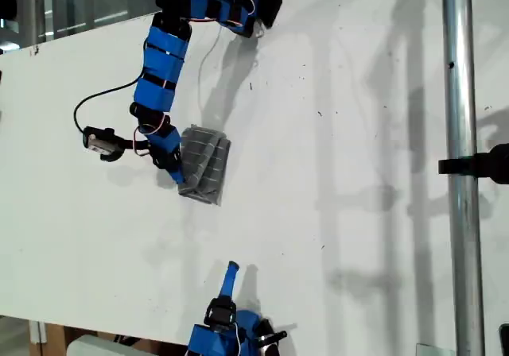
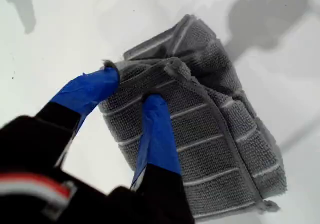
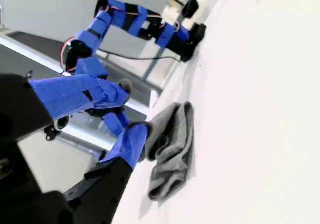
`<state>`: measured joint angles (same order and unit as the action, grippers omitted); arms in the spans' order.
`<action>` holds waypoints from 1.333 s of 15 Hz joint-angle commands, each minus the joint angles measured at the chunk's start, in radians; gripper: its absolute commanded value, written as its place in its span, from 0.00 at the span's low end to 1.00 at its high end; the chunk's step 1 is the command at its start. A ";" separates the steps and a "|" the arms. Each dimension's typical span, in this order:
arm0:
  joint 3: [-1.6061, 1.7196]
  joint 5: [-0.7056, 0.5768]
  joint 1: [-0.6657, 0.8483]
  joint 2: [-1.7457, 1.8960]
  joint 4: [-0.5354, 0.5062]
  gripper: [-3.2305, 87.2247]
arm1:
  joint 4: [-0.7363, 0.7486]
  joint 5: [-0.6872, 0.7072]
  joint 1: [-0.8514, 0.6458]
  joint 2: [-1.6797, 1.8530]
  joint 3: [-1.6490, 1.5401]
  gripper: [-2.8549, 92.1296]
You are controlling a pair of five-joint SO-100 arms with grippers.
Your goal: Grasp corners of a towel and fold twice.
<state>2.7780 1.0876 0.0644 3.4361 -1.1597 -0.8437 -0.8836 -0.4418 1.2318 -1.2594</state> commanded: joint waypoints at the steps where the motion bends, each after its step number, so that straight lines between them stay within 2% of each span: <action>1: 0.021 0.014 -0.014 0.031 0.015 0.17 | 0.081 0.000 -0.029 0.250 -0.052 0.15; 3: 0.055 0.023 -0.015 0.031 0.018 0.20 | 0.018 0.000 -0.051 0.462 -0.143 0.15; 4: 0.075 0.029 -0.014 0.031 0.020 0.20 | -0.069 -0.012 -0.051 0.577 -0.241 0.15; 5: 0.109 0.035 -0.011 0.032 0.040 0.20 | -0.146 -0.015 -0.038 0.687 -0.368 0.09; 6: 0.144 0.043 -0.005 0.032 0.054 0.20 | -0.189 -0.038 -0.017 0.798 -0.525 0.08; 8: 0.255 0.046 0.000 0.032 0.127 0.17 | -0.181 -0.124 0.012 1.051 -0.902 0.06; 10: 0.330 0.064 -0.006 0.032 0.140 0.15 | -0.164 -0.239 0.044 1.440 -1.302 0.03; 12: 0.341 0.063 0.008 0.032 0.054 0.09 | -0.273 -0.348 0.106 1.758 -1.523 0.03; 13: 0.341 0.067 0.005 0.032 0.025 0.09 | -0.339 -0.388 0.129 1.887 -1.598 0.03; 14: 0.341 0.123 -0.011 0.032 -0.005 0.09 | -0.474 -0.462 0.153 2.045 -1.637 0.03; 15: 0.341 0.218 -0.020 0.032 -0.078 0.09 | -0.555 -0.474 0.146 2.059 -1.628 0.03; 16: 0.341 0.276 -0.026 0.031 -0.127 0.09 | -0.552 -0.474 0.153 2.056 -1.634 0.05; 17: 0.341 0.127 -0.040 0.031 -0.127 0.09 | -0.581 -0.534 0.146 2.056 -1.632 0.06; 18: 0.341 -0.106 -0.051 0.031 -0.127 0.09 | -0.620 -0.611 0.133 2.052 -1.634 0.07; 19: 0.341 -0.158 -0.054 0.032 -0.123 0.09 | -0.621 -0.611 0.126 2.052 -1.629 0.08; 20: 0.341 -0.140 -0.049 0.032 -0.126 0.09 | -0.621 -0.611 0.123 2.052 -1.629 0.08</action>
<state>3.1140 0.9848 0.0184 3.4607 -1.2824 -1.4527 -1.4818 -0.3083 3.2827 -2.8992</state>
